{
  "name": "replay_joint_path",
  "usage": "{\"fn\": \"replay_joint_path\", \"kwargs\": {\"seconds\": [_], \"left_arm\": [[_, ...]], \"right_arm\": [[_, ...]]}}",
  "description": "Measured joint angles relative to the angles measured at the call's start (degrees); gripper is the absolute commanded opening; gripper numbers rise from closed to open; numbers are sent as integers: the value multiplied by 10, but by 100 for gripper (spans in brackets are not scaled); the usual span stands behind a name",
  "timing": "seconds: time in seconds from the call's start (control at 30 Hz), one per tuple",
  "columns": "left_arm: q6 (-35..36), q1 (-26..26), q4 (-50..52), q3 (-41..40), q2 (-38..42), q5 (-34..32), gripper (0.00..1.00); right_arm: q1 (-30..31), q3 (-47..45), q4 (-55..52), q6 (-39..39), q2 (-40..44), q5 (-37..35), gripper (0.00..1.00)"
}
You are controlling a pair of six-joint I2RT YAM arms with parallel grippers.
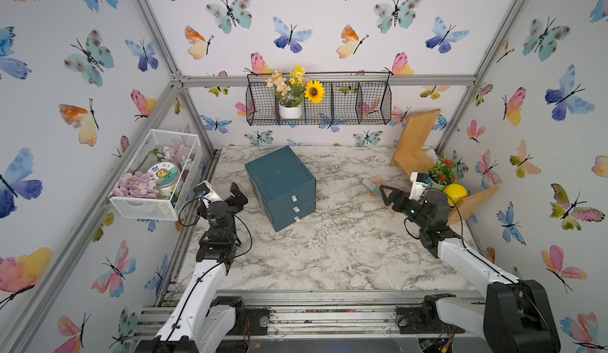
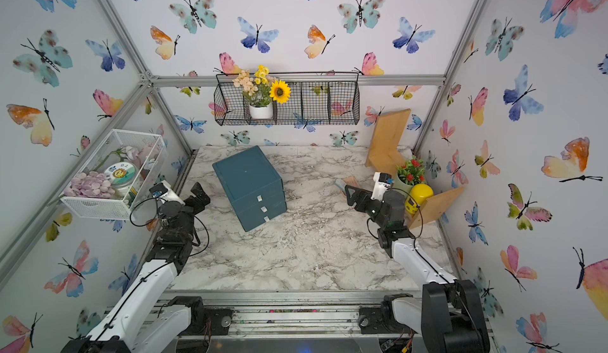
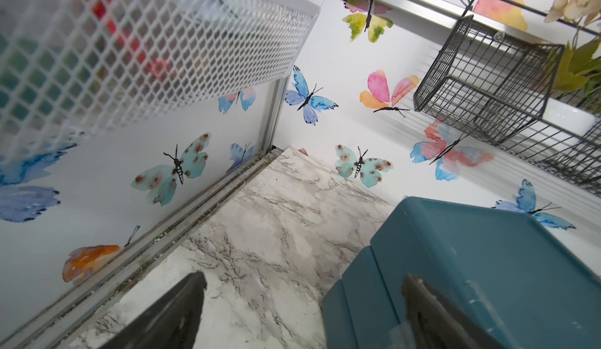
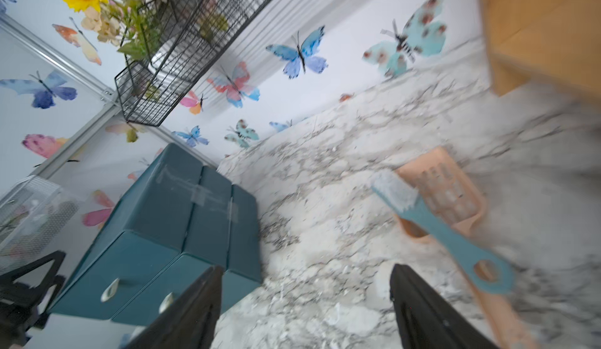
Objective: Take the cookies out of the drawer
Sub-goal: Open the drawer in the storage box.
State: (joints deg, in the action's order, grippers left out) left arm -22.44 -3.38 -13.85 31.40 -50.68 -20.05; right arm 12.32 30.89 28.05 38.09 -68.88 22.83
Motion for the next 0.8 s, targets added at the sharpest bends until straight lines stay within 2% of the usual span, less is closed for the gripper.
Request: {"fn": "replay_joint_path", "kwargs": {"seconds": [0.17, 0.37, 0.5, 0.63, 0.8], "left_arm": [[-50, 0, 108, 54, 2, 62, 98], [-106, 0, 161, 58, 19, 163, 99], [-152, 0, 168, 48, 30, 218, 99], [-181, 0, 177, 44, 40, 248, 98], [-201, 0, 185, 44, 50, 266, 99]], "right_arm": [[123, -3, 18, 84, -36, 5, 80], [262, -29, 119, 195, -119, -32, 72], [303, -27, 212, 268, -216, -47, 63], [330, 3, 291, 331, -325, -51, 62], [356, 73, 343, 364, -406, -59, 61]]}}
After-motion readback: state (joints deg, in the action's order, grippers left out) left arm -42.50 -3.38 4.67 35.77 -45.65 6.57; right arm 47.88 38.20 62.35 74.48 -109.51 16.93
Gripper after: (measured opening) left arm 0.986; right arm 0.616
